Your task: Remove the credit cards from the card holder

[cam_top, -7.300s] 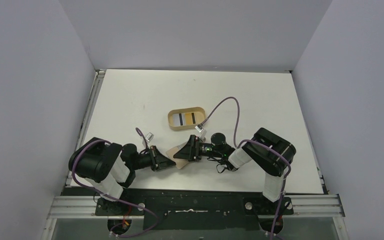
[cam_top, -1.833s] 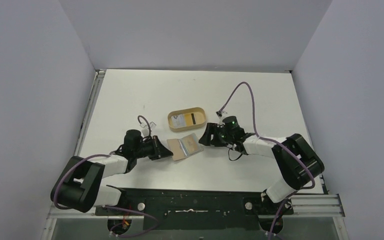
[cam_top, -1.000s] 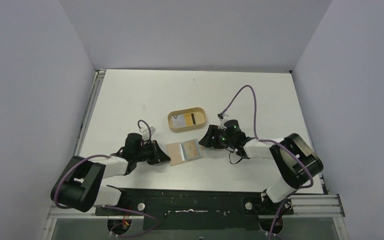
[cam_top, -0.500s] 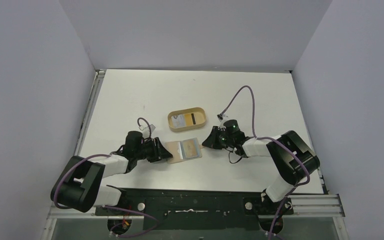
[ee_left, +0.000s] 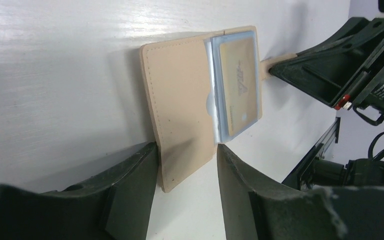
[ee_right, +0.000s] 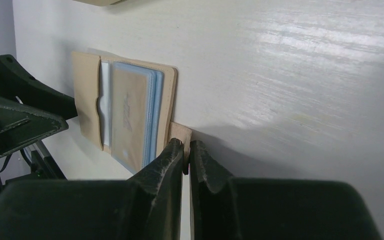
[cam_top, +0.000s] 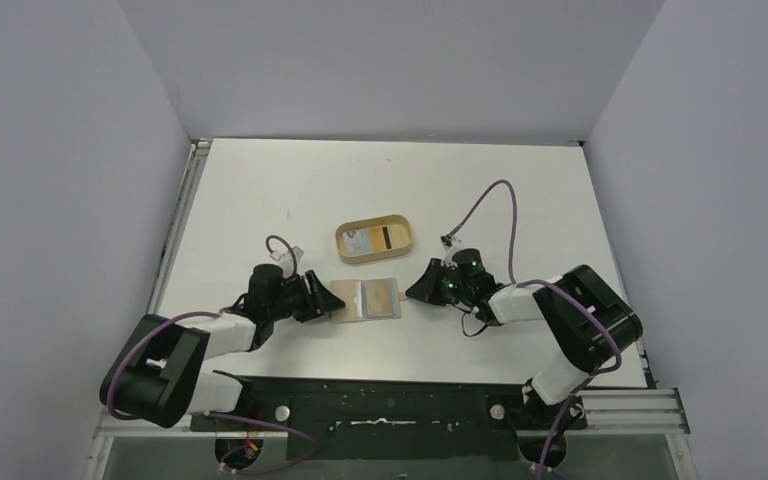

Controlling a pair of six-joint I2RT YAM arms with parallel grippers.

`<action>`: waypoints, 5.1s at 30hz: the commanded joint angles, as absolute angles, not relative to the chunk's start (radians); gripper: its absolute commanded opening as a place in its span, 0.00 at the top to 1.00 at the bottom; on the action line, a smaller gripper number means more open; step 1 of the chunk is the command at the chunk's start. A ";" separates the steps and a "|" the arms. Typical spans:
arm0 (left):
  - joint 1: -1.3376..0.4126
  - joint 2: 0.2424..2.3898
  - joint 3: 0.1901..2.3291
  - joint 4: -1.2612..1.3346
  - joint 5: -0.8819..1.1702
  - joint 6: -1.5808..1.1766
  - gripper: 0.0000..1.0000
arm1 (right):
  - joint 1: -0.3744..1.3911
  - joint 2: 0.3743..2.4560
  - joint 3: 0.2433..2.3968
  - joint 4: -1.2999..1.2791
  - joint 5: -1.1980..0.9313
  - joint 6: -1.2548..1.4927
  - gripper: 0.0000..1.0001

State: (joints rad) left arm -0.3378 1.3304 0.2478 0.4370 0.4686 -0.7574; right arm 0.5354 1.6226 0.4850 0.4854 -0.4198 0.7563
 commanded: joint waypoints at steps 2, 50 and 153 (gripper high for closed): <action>-0.337 1.350 0.198 0.606 0.409 -0.857 0.55 | 0.535 1.615 0.447 0.588 -0.418 0.793 1.00; -0.345 1.091 0.204 0.337 0.344 -0.816 1.00 | 0.804 1.661 0.749 0.222 -0.373 0.794 0.22; -0.350 1.071 0.203 0.216 0.333 -0.764 1.00 | 0.825 1.450 0.870 0.185 -0.428 0.744 0.00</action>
State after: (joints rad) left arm -0.3454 1.1065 0.1764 0.2607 0.3626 -0.7975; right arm 0.7925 1.3441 0.8680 -0.0769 -0.2203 0.6502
